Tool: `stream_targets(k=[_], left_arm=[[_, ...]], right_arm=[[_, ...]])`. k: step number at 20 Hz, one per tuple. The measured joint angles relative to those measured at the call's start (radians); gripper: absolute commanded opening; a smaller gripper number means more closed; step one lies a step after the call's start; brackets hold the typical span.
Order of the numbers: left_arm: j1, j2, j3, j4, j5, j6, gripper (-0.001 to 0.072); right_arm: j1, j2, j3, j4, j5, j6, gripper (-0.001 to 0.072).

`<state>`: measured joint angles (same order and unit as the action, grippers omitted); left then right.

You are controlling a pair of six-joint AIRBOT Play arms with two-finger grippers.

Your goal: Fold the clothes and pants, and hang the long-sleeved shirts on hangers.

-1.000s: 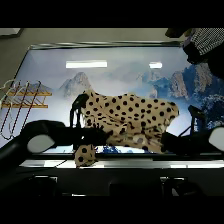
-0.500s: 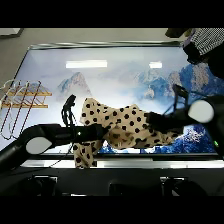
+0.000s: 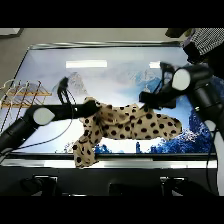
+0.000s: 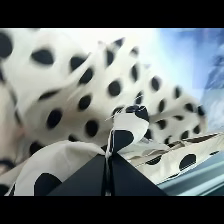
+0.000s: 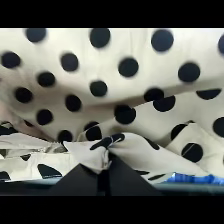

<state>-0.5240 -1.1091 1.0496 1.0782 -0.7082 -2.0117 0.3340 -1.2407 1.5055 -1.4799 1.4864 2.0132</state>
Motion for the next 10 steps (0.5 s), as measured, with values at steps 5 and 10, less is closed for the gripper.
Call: stream_targets(k=[5,10], left_arm=[[0.059,-0.008,0.364,-0.004,-0.086,0.165,0.0024],[0.072,0.021,0.646,0.008,-0.127,0.238,0.0024]], right_arm=[[0.000,0.000,0.464,-0.019,0.026,-0.023,0.0029],[0.000,0.094,0.634,0.058,-0.118,-0.032,0.0029]])
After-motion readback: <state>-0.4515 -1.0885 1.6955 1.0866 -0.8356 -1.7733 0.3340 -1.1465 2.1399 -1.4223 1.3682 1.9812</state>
